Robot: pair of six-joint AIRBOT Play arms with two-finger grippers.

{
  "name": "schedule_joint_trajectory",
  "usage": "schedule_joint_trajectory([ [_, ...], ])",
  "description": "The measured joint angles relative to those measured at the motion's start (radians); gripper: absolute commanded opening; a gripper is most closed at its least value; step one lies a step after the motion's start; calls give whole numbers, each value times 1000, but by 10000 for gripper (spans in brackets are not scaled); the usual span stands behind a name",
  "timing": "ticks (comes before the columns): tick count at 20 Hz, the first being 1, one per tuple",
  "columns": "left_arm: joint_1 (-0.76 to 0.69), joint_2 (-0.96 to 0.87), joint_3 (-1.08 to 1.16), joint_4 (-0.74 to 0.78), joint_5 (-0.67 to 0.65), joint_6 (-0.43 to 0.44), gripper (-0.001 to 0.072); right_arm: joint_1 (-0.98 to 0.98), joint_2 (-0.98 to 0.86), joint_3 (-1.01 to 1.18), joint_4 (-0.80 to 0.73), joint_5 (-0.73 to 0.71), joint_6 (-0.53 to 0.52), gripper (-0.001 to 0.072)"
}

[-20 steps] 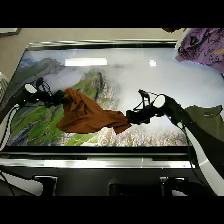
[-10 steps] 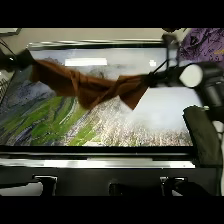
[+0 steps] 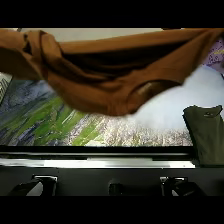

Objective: Fold the clothes and pants, and hang the long-sleeved shirts on hangers.

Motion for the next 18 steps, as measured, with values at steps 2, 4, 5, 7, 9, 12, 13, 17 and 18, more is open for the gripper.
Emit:
schedule_joint_trajectory([
  [2, 0, 37, -15, 7, -60, -4, 15, 0, 14, 3, -18, 31, 32, 24],
  [4, 0, 52, -61, 5, -98, -5, 16, 0, -24, 3, -26, 75, 67, 24],
  [5, 0, 53, -102, -3, -111, -8, 16, 0, -59, 4, -25, 99, 83, 24],
  [7, 0, 44, -204, -37, -120, -8, 16, 0, -164, 4, -11, 145, 117, 23],
  [9, 0, 19, -344, -81, -107, -8, 16, 0, -299, 3, 26, 170, 141, 22],
  [12, 0, -45, -579, -148, 8, -8, 16, -3, -524, 3, 74, 135, 171, 24],
  [13, 0, -77, -650, -161, 61, -8, 16, -8, -594, 3, 98, 101, 187, 24],
  [17, 0, -256, -798, -195, 243, -8, 15, -74, -855, 3, 298, -76, 254, 24],
  [18, 0, -303, -811, -199, 278, -8, 16, -92, -906, 3, 366, -122, 264, 24],
])
